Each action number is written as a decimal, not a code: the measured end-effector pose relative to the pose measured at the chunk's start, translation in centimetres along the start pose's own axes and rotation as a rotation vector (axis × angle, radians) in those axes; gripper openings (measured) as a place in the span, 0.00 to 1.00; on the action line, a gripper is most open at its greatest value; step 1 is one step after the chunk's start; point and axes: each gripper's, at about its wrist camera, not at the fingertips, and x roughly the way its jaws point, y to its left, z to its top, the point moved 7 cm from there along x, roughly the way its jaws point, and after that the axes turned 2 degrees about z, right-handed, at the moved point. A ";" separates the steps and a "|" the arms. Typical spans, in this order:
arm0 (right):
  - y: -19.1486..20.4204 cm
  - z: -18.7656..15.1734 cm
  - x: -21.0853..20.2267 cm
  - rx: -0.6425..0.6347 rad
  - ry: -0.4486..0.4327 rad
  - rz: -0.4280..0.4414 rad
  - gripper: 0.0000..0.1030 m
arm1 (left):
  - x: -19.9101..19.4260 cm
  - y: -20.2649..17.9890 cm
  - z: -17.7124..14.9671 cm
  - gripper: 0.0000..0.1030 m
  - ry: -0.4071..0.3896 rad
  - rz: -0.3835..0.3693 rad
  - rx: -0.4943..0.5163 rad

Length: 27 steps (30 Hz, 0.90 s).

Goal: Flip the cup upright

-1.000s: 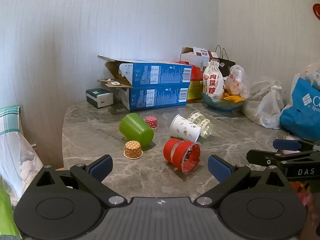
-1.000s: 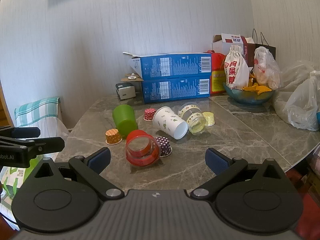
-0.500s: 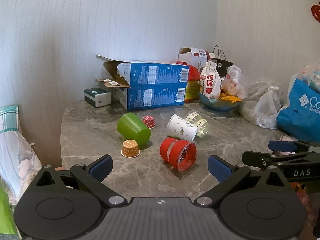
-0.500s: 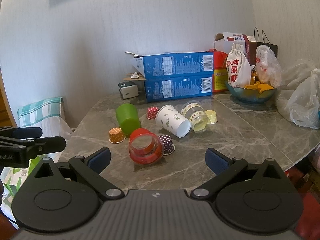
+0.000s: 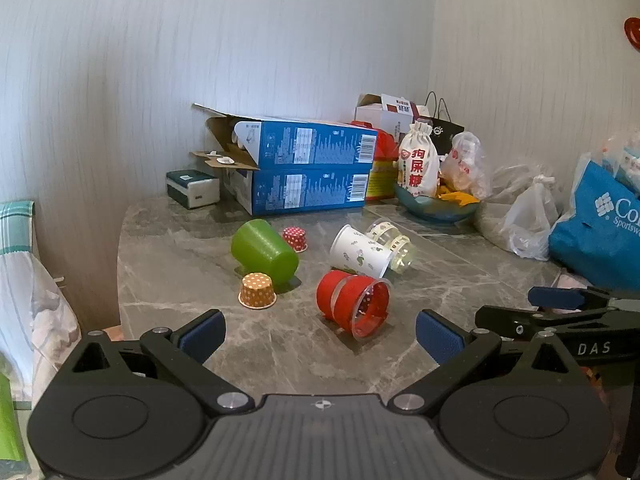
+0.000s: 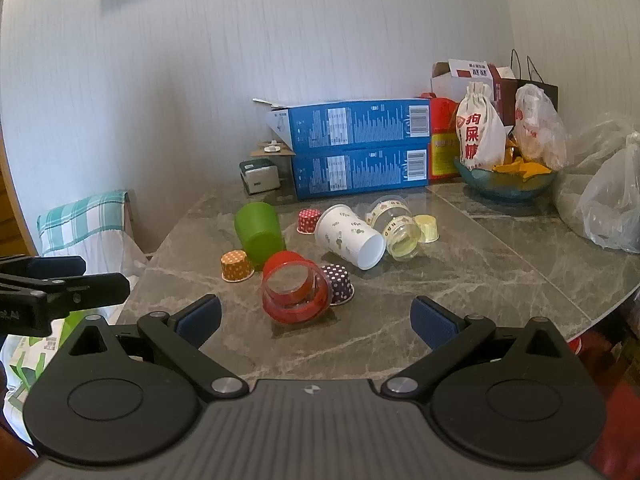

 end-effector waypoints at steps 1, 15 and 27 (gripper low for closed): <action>0.0 -0.1 0.0 0.001 0.002 0.000 0.99 | 0.0 0.0 0.0 0.99 0.000 0.003 0.000; -0.1 -0.5 0.2 0.012 0.016 0.012 0.99 | 0.0 0.4 -0.4 0.99 0.008 0.007 -0.009; 0.0 -0.6 0.4 0.015 0.023 0.012 0.99 | 0.1 0.6 -0.6 0.99 0.013 0.010 -0.012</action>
